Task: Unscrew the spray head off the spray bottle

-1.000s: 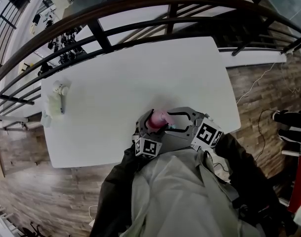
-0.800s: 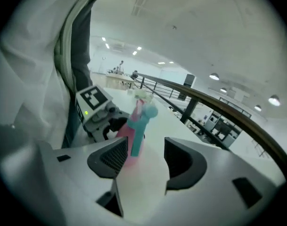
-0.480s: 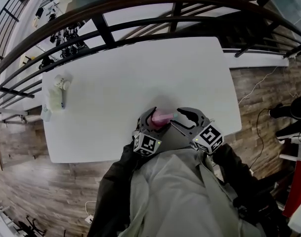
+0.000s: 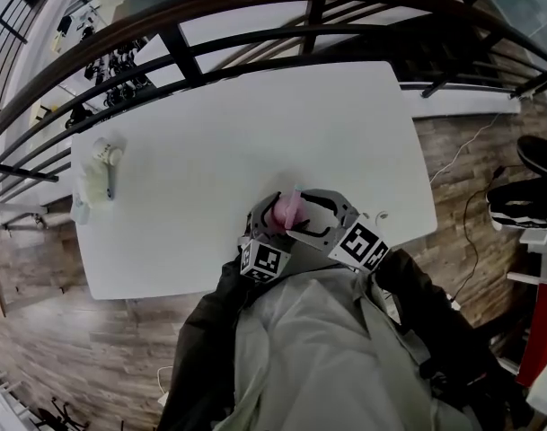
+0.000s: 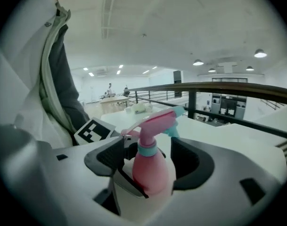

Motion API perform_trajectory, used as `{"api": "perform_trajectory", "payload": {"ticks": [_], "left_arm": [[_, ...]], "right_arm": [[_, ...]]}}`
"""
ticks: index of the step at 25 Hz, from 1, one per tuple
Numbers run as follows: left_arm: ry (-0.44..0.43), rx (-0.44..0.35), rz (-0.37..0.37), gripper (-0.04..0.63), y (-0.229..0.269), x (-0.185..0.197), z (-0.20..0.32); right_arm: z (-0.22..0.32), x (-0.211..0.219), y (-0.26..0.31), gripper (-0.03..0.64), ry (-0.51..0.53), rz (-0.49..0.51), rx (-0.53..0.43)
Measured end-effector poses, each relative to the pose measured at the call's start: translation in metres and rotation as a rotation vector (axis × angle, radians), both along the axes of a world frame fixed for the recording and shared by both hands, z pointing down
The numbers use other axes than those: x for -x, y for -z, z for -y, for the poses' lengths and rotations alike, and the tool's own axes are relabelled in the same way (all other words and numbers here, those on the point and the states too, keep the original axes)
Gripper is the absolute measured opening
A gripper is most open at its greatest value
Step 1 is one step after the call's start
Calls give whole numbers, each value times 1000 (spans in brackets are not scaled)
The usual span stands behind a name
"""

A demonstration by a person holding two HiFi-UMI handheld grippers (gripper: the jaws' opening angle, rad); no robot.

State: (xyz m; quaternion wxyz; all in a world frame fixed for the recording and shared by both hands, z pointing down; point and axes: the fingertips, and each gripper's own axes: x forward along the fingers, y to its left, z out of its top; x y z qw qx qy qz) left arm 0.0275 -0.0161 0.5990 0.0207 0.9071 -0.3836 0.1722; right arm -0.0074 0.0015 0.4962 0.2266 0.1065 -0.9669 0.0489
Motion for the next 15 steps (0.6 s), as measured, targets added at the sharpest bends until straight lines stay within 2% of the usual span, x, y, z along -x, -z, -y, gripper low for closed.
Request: {"api": "perform_trajectory", "payload": {"ticks": [2,4,6,9,11,13,15], "left_arm": [[-9,-1,-3,414,0,-1,0],[-14,0,-10,414,1,-2,0],[-23,0,-25,414,3,-3,-2],[-51,33,-65,414,1,3,-16],[-56,78,-92,414,5,14,-26],[-28,102,-95,414,14,33,-34],[14,83,-54,414,19,55,-40]], "right_arm": [[-11,9,-8,313,86,-52,-40],[-13,8,-14,313,78,-49,-72],[-7,-7,-17,313,-15,8,-38],[7,-47,-28,313,-232,112,116],[17,-71,-35,313,-354,151,185],[24,-84,-38,312,-419,160,196],[25,-84,-39,311,-423,132,165]]}}
